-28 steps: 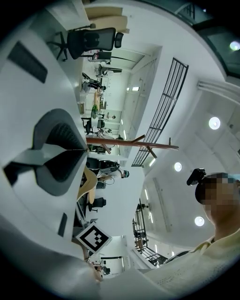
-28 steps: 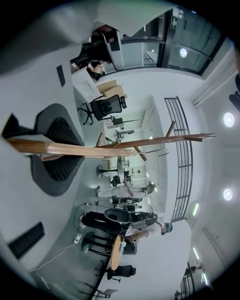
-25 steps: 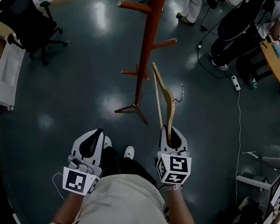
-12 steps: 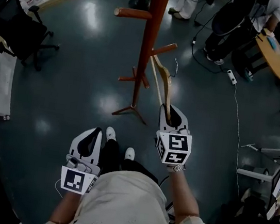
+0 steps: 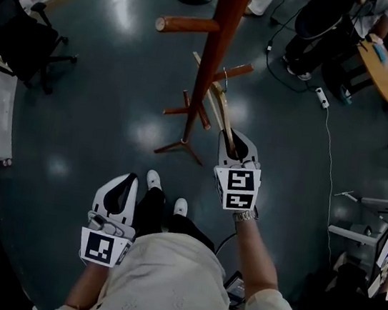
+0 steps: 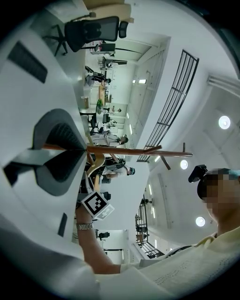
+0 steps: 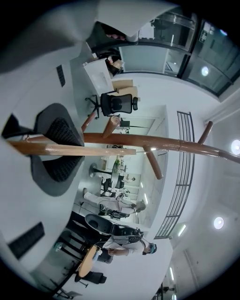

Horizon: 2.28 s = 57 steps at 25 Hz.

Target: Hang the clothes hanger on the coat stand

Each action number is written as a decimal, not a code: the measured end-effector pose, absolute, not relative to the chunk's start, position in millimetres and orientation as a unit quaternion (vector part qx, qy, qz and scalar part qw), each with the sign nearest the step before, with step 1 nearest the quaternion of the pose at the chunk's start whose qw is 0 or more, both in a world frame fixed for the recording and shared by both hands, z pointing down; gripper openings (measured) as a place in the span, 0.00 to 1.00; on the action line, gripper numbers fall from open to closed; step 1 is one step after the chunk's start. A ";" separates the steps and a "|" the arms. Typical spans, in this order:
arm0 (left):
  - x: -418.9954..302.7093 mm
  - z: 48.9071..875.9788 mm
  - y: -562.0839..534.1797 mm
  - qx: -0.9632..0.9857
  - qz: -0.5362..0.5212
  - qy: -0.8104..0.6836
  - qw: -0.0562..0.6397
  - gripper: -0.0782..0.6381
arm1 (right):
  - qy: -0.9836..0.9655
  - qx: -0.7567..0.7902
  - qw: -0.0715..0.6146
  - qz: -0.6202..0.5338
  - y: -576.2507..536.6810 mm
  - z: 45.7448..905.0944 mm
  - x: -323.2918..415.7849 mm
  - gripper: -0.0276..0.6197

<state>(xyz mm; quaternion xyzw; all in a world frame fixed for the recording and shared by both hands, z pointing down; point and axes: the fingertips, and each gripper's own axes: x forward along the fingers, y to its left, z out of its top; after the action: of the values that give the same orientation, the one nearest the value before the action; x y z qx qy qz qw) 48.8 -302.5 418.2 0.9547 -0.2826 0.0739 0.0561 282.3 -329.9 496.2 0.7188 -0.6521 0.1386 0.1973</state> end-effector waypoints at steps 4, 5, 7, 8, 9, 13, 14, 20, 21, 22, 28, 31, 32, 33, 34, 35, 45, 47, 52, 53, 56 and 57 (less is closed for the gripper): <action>48.0 424.1 -308.5 0.953 0.079 -0.285 0.059 0.13 | -0.655 0.714 0.196 0.149 -340.5 513.0 284.4 0.14; 48.3 425.2 -308.8 0.953 0.079 -0.287 0.063 0.13 | -0.657 0.712 0.196 0.151 -342.8 515.7 284.8 0.14; 47.6 427.5 -308.7 0.951 0.077 -0.289 0.079 0.13 | -0.660 0.708 0.195 0.156 -346.2 521.1 284.6 0.15; 46.7 429.0 -309.1 0.950 0.075 -0.290 0.090 0.13 | -0.663 0.705 0.195 0.157 -348.3 523.5 283.6 0.15; 46.0 430.8 -310.0 0.949 0.073 -0.292 0.097 0.13 | -0.668 0.701 0.195 0.156 -350.9 525.4 282.0 0.15; 44.8 433.9 -312.8 0.947 0.072 -0.297 0.099 0.13 | -0.684 0.689 0.186 0.149 -358.3 530.0 276.8 0.15; 44.2 433.2 -313.4 0.947 0.072 -0.298 0.098 0.13 | -0.685 0.690 0.184 0.148 -358.5 530.5 276.6 0.15; 41.9 437.1 -315.0 0.945 0.077 -0.303 0.097 0.13 | -0.691 0.687 0.182 0.132 -359.1 532.7 275.0 0.15; 42.0 437.9 -313.7 0.945 0.078 -0.303 0.097 0.13 | -0.694 0.685 0.178 0.132 -358.8 533.0 274.1 0.15; 42.5 438.6 -312.2 0.945 0.079 -0.303 0.097 0.13 | -0.698 0.683 0.173 0.132 -358.3 532.8 273.1 0.15; 47.0 436.8 -300.7 0.946 0.074 -0.300 0.103 0.13 | -0.691 0.696 0.165 0.103 -347.2 530.7 275.8 0.15; 44.1 435.6 -292.3 0.945 0.074 -0.304 0.098 0.13 | -0.692 0.697 0.155 0.103 -335.5 532.0 274.1 0.15; 42.4 436.2 -288.9 0.944 0.075 -0.306 0.096 0.13 | -0.693 0.697 0.154 0.105 -330.6 533.0 273.2 0.15; 41.2 436.8 -285.2 0.943 0.076 -0.309 0.095 0.13 | -0.693 0.696 0.154 0.105 -325.2 534.1 272.8 0.15; 40.8 436.9 -280.9 0.943 0.077 -0.311 0.094 0.13 | -0.693 0.696 0.156 0.104 -319.6 535.3 273.3 0.15; 41.3 436.2 -276.2 0.943 0.076 -0.312 0.092 0.13 | -0.694 0.695 0.158 0.104 -313.8 536.2 274.3 0.15; 49.6 424.8 -215.5 0.949 0.068 -0.301 0.070 0.13 | -0.712 0.680 0.149 0.097 -238.6 521.9 273.0 0.15; 53.3 422.8 -206.0 0.948 0.069 -0.302 0.070 0.13 | -0.711 0.682 0.145 0.091 -218.2 515.6 275.5 0.15; 56.6 421.5 -188.8 0.949 0.064 -0.301 0.067 0.13 | -0.708 0.695 0.094 0.086 -172.6 494.4 267.7 0.15; 57.0 421.1 -185.9 0.949 0.063 -0.300 0.066 0.13 | -0.707 0.696 0.079 0.092 -164.6 490.5 265.2 0.15; 60.8 424.4 -178.8 0.950 0.065 -0.299 0.068 0.13 | -0.700 0.704 0.037 0.118 -141.9 481.8 260.0 0.14; 61.4 426.1 -176.4 0.950 0.065 -0.298 0.070 0.13 | -0.698 0.704 0.022 0.129 -134.5 479.2 257.3 0.14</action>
<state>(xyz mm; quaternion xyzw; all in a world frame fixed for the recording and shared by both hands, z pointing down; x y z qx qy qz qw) 61.4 -176.4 426.1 0.9498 -0.2981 0.0651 0.0699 257.3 -134.5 479.2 0.7045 -0.6975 0.1291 0.0222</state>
